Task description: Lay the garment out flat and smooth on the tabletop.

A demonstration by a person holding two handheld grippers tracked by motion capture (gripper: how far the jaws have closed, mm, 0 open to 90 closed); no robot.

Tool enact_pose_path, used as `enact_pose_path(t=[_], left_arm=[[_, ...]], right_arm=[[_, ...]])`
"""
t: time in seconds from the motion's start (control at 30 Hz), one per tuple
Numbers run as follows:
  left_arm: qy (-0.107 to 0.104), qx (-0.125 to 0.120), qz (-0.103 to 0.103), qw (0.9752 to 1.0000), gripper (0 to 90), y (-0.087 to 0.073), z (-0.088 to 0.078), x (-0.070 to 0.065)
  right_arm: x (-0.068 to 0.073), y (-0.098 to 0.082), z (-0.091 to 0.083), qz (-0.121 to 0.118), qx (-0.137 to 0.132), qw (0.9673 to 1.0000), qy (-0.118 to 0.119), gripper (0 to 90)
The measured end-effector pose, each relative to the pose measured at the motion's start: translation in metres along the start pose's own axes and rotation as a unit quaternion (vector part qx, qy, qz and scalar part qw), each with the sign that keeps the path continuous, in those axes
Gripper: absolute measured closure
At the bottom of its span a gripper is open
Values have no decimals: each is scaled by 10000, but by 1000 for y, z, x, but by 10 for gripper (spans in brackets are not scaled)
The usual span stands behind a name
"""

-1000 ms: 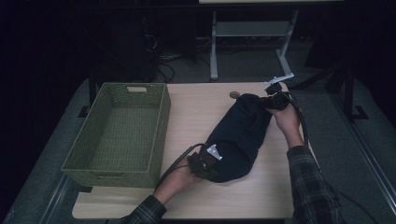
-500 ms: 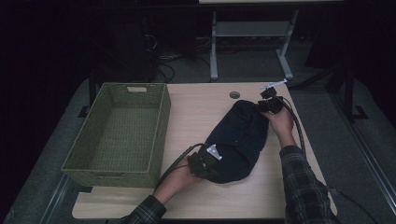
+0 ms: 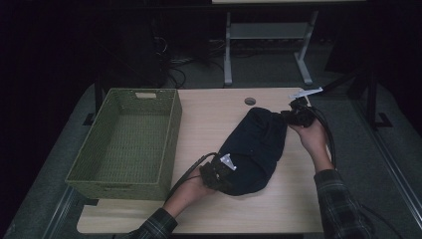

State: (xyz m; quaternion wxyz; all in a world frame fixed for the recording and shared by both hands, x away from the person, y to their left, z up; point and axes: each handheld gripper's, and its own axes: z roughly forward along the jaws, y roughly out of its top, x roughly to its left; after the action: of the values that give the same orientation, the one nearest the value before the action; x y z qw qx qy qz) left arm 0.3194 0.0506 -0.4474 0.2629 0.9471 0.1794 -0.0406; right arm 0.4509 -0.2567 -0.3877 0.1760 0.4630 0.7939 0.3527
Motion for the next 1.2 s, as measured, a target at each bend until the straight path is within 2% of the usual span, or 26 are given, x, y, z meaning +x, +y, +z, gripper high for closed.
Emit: enact_pose_path(t=[0.1, 0.23, 0.3, 0.43, 0.53, 0.57, 0.6, 0.63, 0.67, 0.73, 0.8, 1.1, 1.13, 1.2], left_arm=[[8, 5, 8, 10000, 875, 0, 0, 0], [5, 0, 2, 10000, 875, 0, 0, 0], [6, 0, 6, 10000, 875, 0, 0, 0], [10, -2, 19, 10000, 875, 0, 0, 0], [-7, 22, 15, 10000, 874, 1, 0, 0], [-7, 22, 15, 10000, 874, 1, 0, 0], [-7, 23, 6, 10000, 874, 1, 0, 0], [6, 28, 23, 10000, 874, 1, 0, 0], [8, 37, 7, 10000, 874, 1, 0, 0], [21, 46, 23, 10000, 873, 2, 0, -1], [10, 54, -34, 10000, 871, 2, 0, -1], [21, 69, -37, 10000, 860, 3, 0, -1], [23, 67, -45, 10000, 857, 3, 0, -1], [36, 77, -48, 10000, 855, 3, 0, -2]], right_arm=[[4, -8, -9, -41, 25, 10000, -14, 783], [10, -20, -19, 7, 53, 9999, 116, 856], [14, -28, -25, -43, 47, 9997, 217, 894], [25, -43, -34, -26, 1, 9992, 392, 898], [35, -54, -36, -106, -26, 9987, 492, 898], [35, -54, -36, -106, -26, 9987, 492, 898], [42, -61, -37, -181, 32, 9984, 530, 898], [42, -61, -37, -181, 32, 9984, 530, 898], [49, -68, -36, -248, 53, 9980, 585, 898], [55, -74, -35, -233, 78, 9978, 614, 898], [60, -80, -31, -313, 111, 9976, 600, 898], [78, -103, -16, -400, 396, 9957, 736, 898], [80, -108, -12, -428, 590, 9948, 717, 898], [83, -112, -9, -440, 700, 9940, 712, 898]])
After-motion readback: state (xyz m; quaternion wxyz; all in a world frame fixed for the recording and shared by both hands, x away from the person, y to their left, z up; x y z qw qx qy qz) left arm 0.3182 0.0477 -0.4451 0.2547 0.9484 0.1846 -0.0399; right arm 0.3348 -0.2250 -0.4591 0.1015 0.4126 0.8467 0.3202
